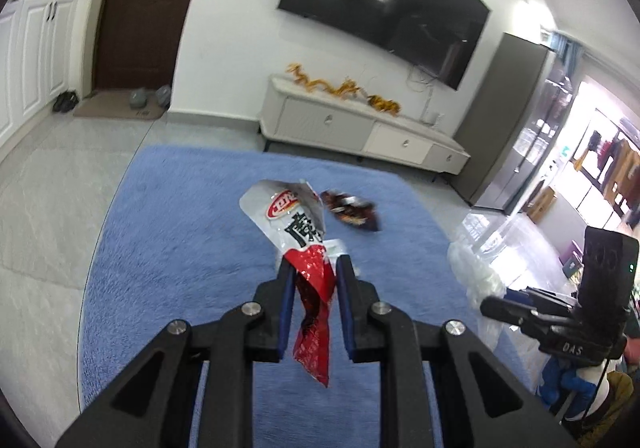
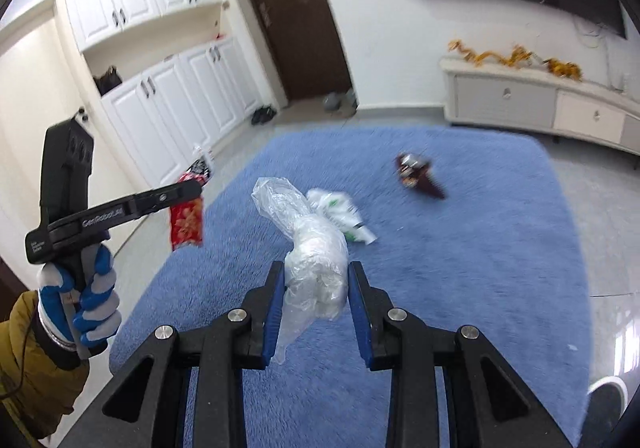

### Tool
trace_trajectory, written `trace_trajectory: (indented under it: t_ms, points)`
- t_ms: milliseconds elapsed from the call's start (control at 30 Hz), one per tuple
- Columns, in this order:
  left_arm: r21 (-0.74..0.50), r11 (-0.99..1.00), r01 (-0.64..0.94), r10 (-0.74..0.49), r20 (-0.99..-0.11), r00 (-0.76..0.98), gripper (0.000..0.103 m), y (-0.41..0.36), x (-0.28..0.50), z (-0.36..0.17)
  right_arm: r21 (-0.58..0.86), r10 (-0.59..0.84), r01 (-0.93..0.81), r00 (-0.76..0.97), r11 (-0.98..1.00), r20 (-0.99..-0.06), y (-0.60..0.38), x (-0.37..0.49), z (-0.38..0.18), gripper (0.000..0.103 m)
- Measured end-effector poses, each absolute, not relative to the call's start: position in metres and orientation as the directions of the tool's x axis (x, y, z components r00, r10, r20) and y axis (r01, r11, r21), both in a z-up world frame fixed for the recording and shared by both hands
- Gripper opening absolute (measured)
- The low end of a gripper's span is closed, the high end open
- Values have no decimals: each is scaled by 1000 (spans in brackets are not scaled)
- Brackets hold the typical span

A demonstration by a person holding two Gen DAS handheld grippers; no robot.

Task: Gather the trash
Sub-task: 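Carry both items to the bin and open both grippers over it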

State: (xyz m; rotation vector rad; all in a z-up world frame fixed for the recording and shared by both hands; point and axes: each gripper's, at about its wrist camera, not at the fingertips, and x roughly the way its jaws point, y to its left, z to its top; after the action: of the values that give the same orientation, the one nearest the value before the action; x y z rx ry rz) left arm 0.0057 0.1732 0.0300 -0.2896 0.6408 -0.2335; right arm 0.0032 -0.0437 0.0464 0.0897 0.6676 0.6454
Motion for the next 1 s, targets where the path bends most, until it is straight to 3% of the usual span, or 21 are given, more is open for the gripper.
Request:
trace_trajectory:
  t_ms: [333, 567, 1000]
  points:
    - [-296, 915, 275, -393, -498, 773, 19, 90, -5, 81, 243, 422, -347, 789, 906, -447, -150, -34, 78, 29]
    - [-259, 884, 389, -467, -514, 719, 19, 3, 9, 96, 230, 265, -183, 874, 956, -408, -233, -66, 79, 29]
    - [-239, 723, 648, -635, -599, 488, 19, -220, 38, 72, 259, -42, 183, 883, 948, -468, -383, -115, 30, 29]
